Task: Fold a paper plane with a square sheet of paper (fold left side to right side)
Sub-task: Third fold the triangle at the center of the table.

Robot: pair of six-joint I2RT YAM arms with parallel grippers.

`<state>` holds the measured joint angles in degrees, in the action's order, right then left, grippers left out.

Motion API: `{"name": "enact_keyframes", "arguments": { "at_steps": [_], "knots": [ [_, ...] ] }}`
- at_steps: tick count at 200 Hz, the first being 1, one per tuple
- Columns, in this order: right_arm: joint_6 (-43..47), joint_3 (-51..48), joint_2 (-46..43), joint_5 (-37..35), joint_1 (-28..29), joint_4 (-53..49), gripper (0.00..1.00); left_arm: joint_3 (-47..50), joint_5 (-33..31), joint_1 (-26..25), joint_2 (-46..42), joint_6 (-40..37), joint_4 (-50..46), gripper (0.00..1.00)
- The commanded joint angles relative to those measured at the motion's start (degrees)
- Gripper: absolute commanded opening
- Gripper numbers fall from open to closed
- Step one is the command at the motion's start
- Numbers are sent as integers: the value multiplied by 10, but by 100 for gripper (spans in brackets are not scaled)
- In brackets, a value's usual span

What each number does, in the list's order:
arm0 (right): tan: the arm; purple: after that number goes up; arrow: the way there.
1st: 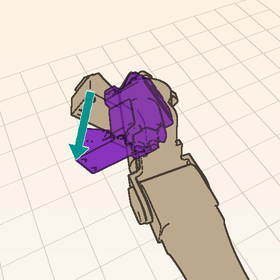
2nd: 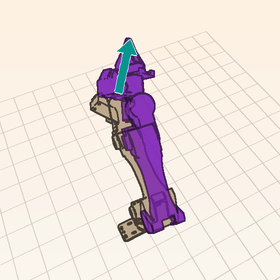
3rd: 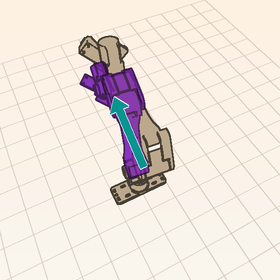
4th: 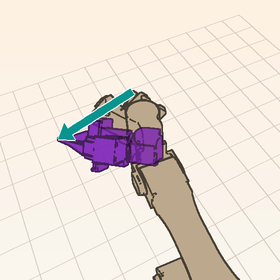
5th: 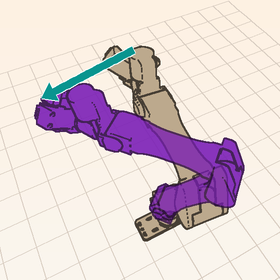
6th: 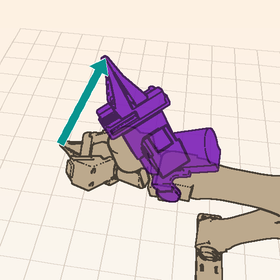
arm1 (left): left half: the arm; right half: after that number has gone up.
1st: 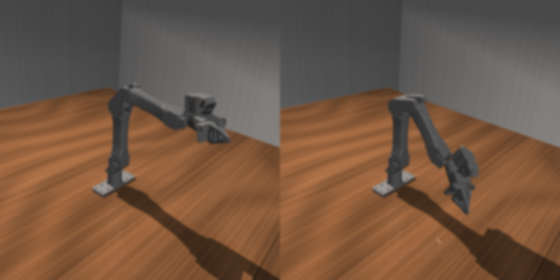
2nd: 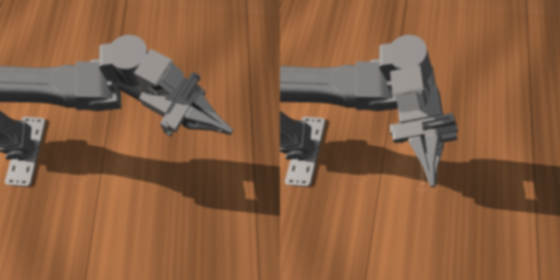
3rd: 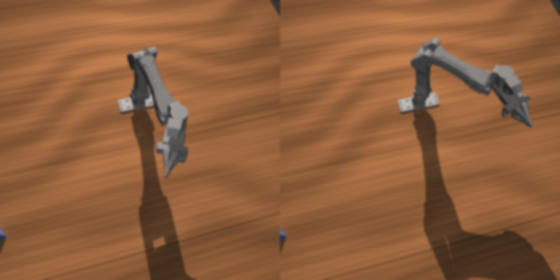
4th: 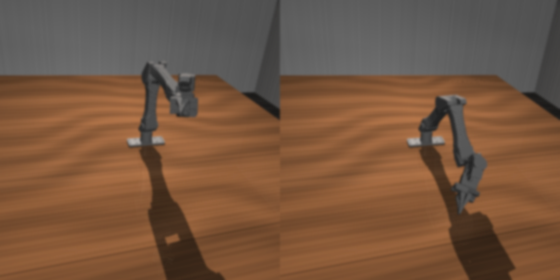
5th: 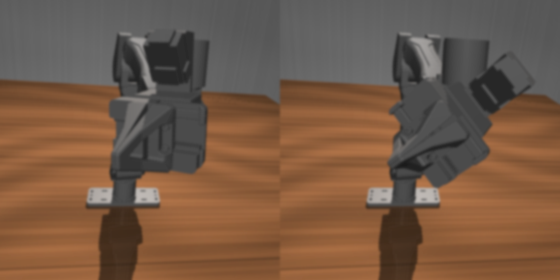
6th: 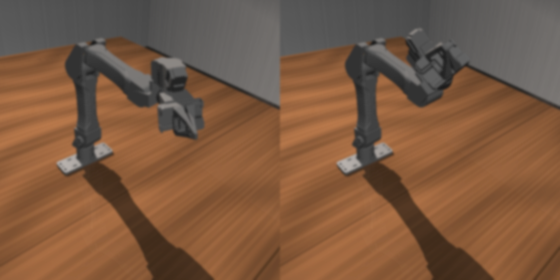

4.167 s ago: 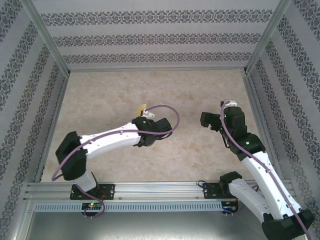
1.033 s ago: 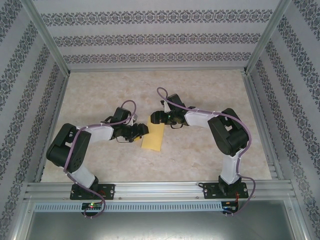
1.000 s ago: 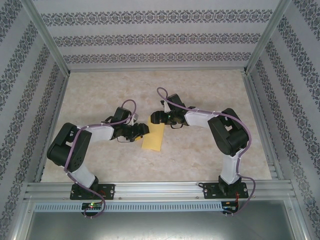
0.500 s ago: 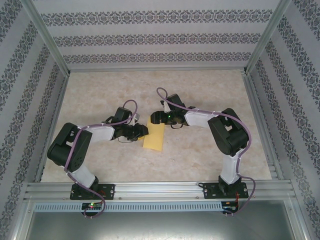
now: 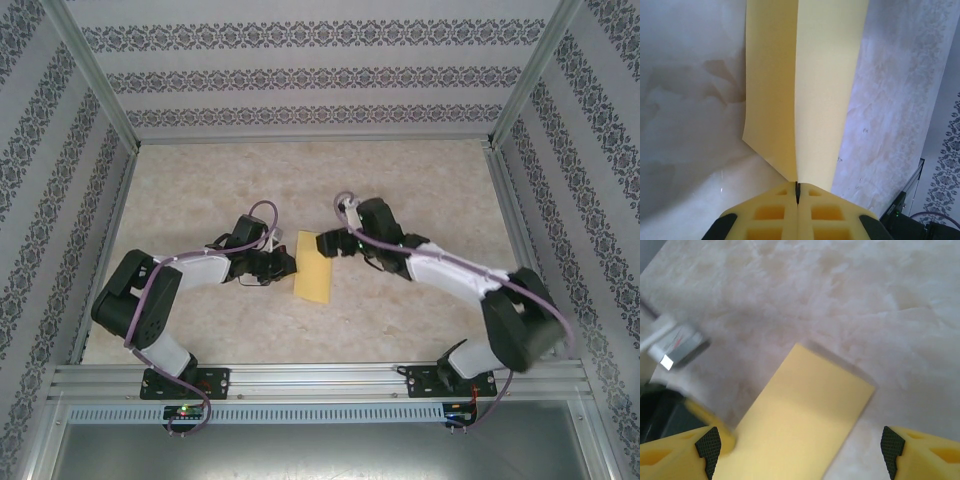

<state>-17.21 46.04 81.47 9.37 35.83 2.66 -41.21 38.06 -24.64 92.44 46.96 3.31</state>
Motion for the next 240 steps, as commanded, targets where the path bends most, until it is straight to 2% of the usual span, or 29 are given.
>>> {"name": "enact_keyframes", "arguments": {
  "at_steps": [1, 32, 50, 68, 114, 154, 176, 205, 240],
  "knots": [
    [75, -76, -74, -95, 75, 2, 85, 7, -19, -13, -25, 38, -15, 0],
    [95, -149, -140, -205, 208, 9, 85, 18, -22, -21, -40, 90, -7, 0],
    [115, -153, -131, -266, 278, 5, 85, 23, -17, -23, -45, 110, -2, 0],
    [138, -141, -94, -311, 321, 6, 85, 28, -15, -26, -49, 121, 0, 0],
    [192, -75, 41, -364, 360, 31, 84, 37, -20, -32, -56, 132, 3, 0],
    [219, -41, 91, -370, 359, 56, 75, 31, -20, -34, -55, 124, -9, 0],
    [218, -36, 102, -375, 359, 51, 63, 28, -23, -34, -55, 118, -18, 0],
    [205, -39, 88, -356, 354, 43, 41, 26, -26, -35, -52, 115, -22, 0],
    [195, -46, 65, -330, 341, 32, 5, 23, -28, -35, -49, 109, -27, 0]
  ]
}}
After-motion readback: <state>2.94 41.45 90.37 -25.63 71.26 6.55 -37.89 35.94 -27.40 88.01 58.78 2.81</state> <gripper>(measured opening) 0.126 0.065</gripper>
